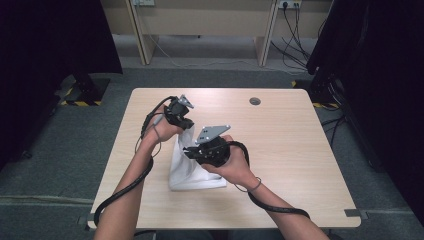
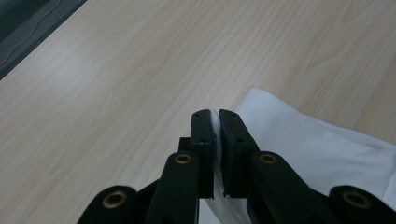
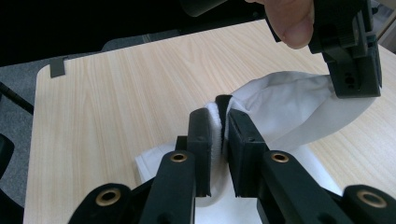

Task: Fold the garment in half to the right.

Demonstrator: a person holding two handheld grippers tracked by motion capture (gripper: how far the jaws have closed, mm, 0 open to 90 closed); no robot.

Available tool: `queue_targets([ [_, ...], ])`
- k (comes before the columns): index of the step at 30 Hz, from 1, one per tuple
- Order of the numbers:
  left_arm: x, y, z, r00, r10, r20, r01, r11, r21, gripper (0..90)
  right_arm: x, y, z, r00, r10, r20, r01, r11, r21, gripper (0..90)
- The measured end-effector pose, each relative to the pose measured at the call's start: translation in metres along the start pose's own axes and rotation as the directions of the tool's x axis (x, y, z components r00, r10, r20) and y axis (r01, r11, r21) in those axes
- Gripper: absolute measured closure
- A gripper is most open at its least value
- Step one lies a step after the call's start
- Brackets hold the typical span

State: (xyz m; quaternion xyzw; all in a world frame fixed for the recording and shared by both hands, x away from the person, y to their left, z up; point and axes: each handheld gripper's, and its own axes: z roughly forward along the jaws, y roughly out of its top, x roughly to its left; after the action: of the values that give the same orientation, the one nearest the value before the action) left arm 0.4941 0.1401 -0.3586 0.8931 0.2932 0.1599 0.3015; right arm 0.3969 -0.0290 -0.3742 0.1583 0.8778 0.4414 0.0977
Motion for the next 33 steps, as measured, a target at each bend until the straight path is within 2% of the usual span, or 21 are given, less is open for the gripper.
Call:
queue_targets([
  [33, -0.007, 0.002, 0.011, 0.9999, 0.002, 0.016, -0.002, 1.0, -0.001, 83.9, 0.0, -0.017, -0.001, 0.9999, 0.012, 0.0, -0.012, 1.0, 0.022, 80.6],
])
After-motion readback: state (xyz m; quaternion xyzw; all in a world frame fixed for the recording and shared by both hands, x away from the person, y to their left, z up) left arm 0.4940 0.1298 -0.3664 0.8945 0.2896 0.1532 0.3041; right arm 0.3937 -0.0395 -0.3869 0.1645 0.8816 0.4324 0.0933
